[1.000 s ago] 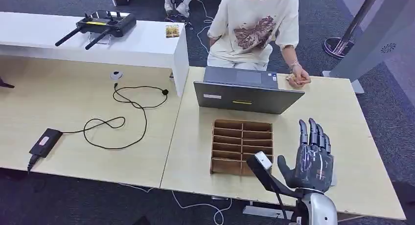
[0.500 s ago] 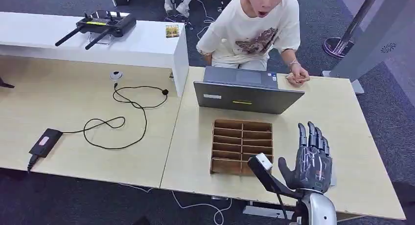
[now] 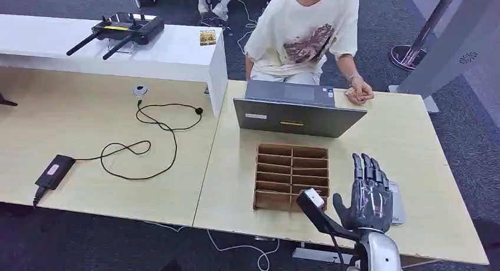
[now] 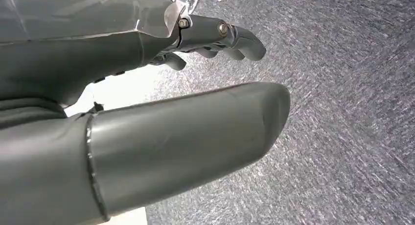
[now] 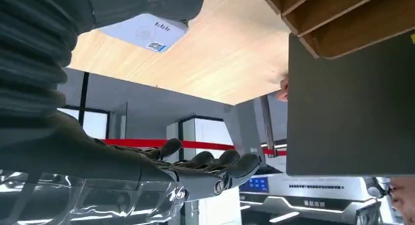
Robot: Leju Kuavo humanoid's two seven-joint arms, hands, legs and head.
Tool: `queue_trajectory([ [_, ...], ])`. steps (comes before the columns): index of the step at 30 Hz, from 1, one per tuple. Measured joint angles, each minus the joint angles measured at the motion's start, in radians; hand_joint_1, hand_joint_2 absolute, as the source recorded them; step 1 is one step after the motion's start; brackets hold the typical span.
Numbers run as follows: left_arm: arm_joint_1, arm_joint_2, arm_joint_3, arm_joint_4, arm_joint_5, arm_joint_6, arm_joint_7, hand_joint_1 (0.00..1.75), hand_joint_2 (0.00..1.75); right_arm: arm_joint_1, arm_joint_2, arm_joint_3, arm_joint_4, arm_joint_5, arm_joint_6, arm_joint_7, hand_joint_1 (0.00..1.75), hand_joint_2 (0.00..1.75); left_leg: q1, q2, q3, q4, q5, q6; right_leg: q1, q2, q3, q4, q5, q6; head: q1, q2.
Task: Pass the card to the sensor for recognition and then transmit it.
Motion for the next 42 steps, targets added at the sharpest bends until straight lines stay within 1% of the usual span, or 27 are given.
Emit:
queue_trajectory([
  [2,0.000,0.000,0.000,0.000,0.000,0.000,0.000,0.00,0.00,-0.002,0.000,0.000,0.008,0.000,-0.002,0.000,0.37,1.75,0.000,0.000,0.000,0.000,0.000,0.000,0.000,0.000,0.000,0.000,0.000,0.000,0.000,0.000],
  [6,0.000,0.000,0.000,0.000,0.000,0.001,-0.003,0.00,0.00,-0.006,0.000,0.000,0.019,0.000,-0.005,0.000,0.35,1.75,0.000,0.000,0.000,0.000,0.000,0.000,0.000,0.000,0.000,0.000,0.000,0.000,0.000,0.000],
  [9,0.000,0.000,0.000,0.000,0.000,0.002,-0.006,0.00,0.00,-0.007,0.000,0.000,0.024,0.000,-0.006,0.000,0.37,1.75,0.000,0.000,0.000,0.000,0.000,0.000,0.000,0.000,0.000,0.000,0.000,0.000,0.000,0.000],
  [10,0.000,0.000,0.000,0.000,0.000,0.002,-0.006,0.00,0.00,-0.007,0.000,0.000,0.025,0.000,-0.007,0.000,0.40,1.75,0.000,0.000,0.000,0.000,0.000,0.000,0.000,0.000,0.000,0.000,0.000,0.000,0.000,0.000],
  [14,0.000,0.000,0.000,0.000,0.000,0.002,-0.008,0.00,0.00,-0.007,0.000,0.001,0.033,0.000,-0.007,0.000,0.37,1.75,0.000,0.000,0.000,0.000,0.000,0.000,0.000,0.000,0.000,0.000,0.000,0.000,0.000,0.000],
  [22,0.000,0.000,0.000,0.000,-0.001,0.002,-0.009,0.00,0.00,-0.014,0.000,0.011,0.056,0.000,-0.010,-0.004,0.38,1.75,0.000,0.000,0.000,0.000,0.000,0.000,0.000,0.000,0.000,0.000,0.000,0.000,0.000,0.000],
  [28,0.000,-0.001,0.000,0.000,-0.005,0.002,-0.009,0.00,0.00,-0.022,0.000,0.032,0.075,0.001,-0.010,-0.010,0.37,1.75,0.000,0.000,0.000,0.000,0.000,0.000,0.000,0.000,0.000,0.000,0.000,0.000,0.000,0.000],
  [31,0.000,-0.001,0.000,0.000,-0.008,0.002,-0.009,0.00,0.00,-0.027,0.000,0.048,0.087,0.000,-0.010,-0.012,0.40,1.75,0.000,0.000,0.000,0.000,0.000,0.000,0.000,0.000,0.000,0.000,0.000,0.000,0.000,0.000],
  [33,0.000,-0.001,0.000,0.000,-0.010,0.002,-0.009,0.00,0.00,-0.029,0.000,0.056,0.096,-0.002,-0.011,-0.013,0.51,1.75,0.000,0.000,0.000,0.000,0.000,0.000,0.000,0.000,0.000,0.000,0.000,0.000,0.000,0.000],
  [34,0.000,-0.001,0.000,0.000,-0.012,0.001,-0.009,0.00,0.00,-0.031,0.000,0.059,0.100,-0.007,-0.011,-0.014,0.52,1.75,0.000,0.000,0.000,0.000,0.000,0.000,0.000,0.000,0.000,0.000,0.000,0.000,0.000,0.000],
  [35,0.000,-0.001,0.000,0.000,-0.013,0.001,-0.009,0.00,0.00,-0.033,0.000,0.061,0.104,-0.010,-0.012,-0.014,0.52,1.75,0.000,0.000,0.000,0.000,0.000,0.000,0.000,0.000,0.000,0.000,0.000,0.000,0.000,0.000],
  [40,-0.002,-0.001,0.000,0.000,-0.015,0.000,-0.009,0.00,0.00,-0.042,0.000,0.070,0.125,-0.019,-0.014,-0.014,0.38,1.75,0.000,0.000,0.000,0.000,0.000,0.000,0.000,0.000,0.000,0.000,0.000,0.000,0.000,0.000],
  [42,-0.003,-0.001,0.000,0.000,-0.016,0.000,-0.009,0.00,0.00,-0.045,0.000,0.073,0.131,-0.019,-0.014,-0.014,0.38,1.75,0.000,0.000,0.000,0.000,0.000,0.000,0.000,0.000,0.000,0.000,0.000,0.000,0.000,0.000],
])
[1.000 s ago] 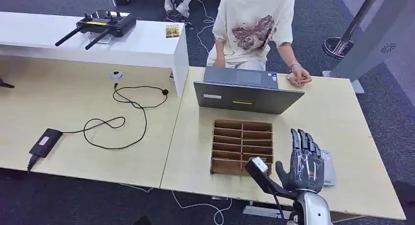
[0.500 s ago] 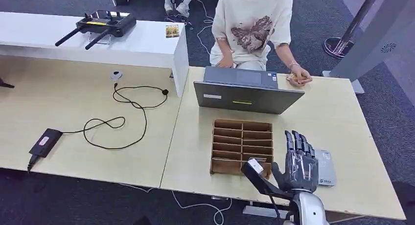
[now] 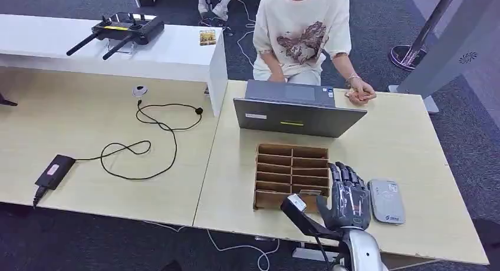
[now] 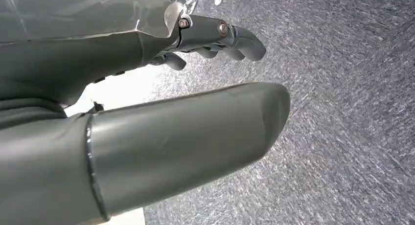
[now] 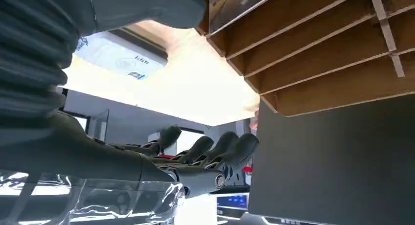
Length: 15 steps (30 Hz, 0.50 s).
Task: Pass the card to the sensor for recognition and then transmit it.
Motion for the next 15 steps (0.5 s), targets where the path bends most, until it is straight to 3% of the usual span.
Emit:
queue_trajectory([
  [15,-0.002,0.000,0.000,0.000,-0.004,-0.003,-0.004,0.00,0.00,-0.023,-0.002,0.002,0.052,-0.024,-0.004,-0.001,0.49,1.75,0.000,0.000,0.000,0.000,0.000,0.000,0.000,0.000,0.000,0.000,0.000,0.000,0.000,0.000],
])
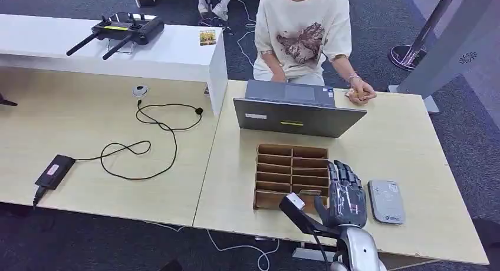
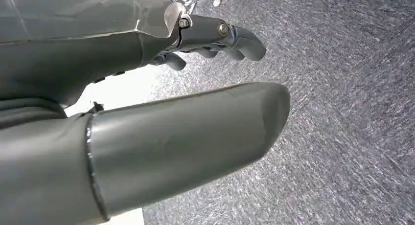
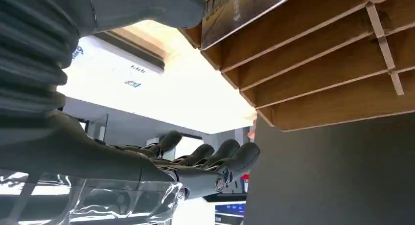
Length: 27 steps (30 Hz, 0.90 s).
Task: Pass the card to the sensor for recognition and then transmit it.
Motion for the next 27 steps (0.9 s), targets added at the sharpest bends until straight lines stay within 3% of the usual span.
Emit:
queue_trajectory([
  [6,0.000,0.000,0.000,0.000,-0.001,0.000,0.000,0.00,0.00,-0.003,0.000,0.005,0.018,-0.007,-0.004,-0.002,0.56,1.75,0.000,0.000,0.000,0.000,0.000,0.000,0.000,0.000,0.000,0.000,0.000,0.000,0.000,0.000],
  [9,0.000,0.000,0.000,0.000,-0.001,0.001,0.000,0.00,0.00,-0.004,0.000,0.008,0.023,-0.007,-0.005,-0.003,0.49,1.75,0.000,0.000,0.000,0.000,0.000,0.000,0.000,0.000,0.000,0.000,0.000,0.000,0.000,0.000],
  [27,-0.001,-0.002,0.000,0.000,-0.009,0.000,0.000,0.00,0.00,-0.015,0.000,0.028,0.042,-0.007,-0.003,-0.003,0.66,1.75,0.000,0.000,0.000,0.000,0.000,0.000,0.000,0.000,0.000,0.000,0.000,0.000,0.000,0.000],
])
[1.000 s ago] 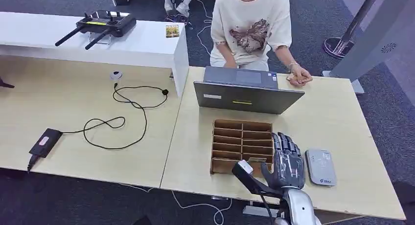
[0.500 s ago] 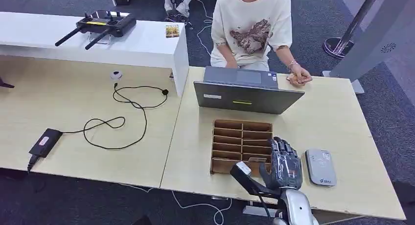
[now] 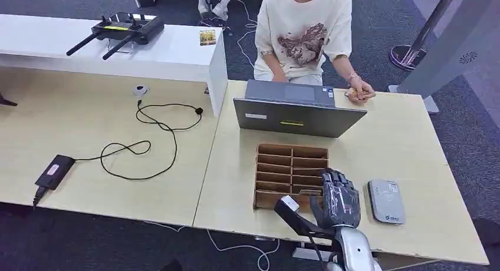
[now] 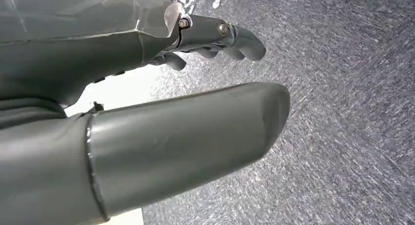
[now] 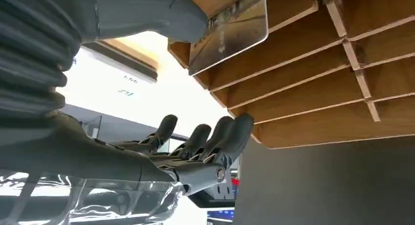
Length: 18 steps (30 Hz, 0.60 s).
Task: Pass the card to the sensor for recognition and then transmit it.
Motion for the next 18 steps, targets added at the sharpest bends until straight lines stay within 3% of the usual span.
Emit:
queue_trajectory([
  [18,-0.003,0.000,0.000,0.000,-0.010,-0.007,0.002,0.00,0.00,-0.009,0.000,0.001,0.024,-0.002,0.001,0.000,0.73,1.75,0.000,0.000,0.000,0.000,0.000,0.000,0.000,0.000,0.000,0.000,0.000,0.000,0.000,0.000],
])
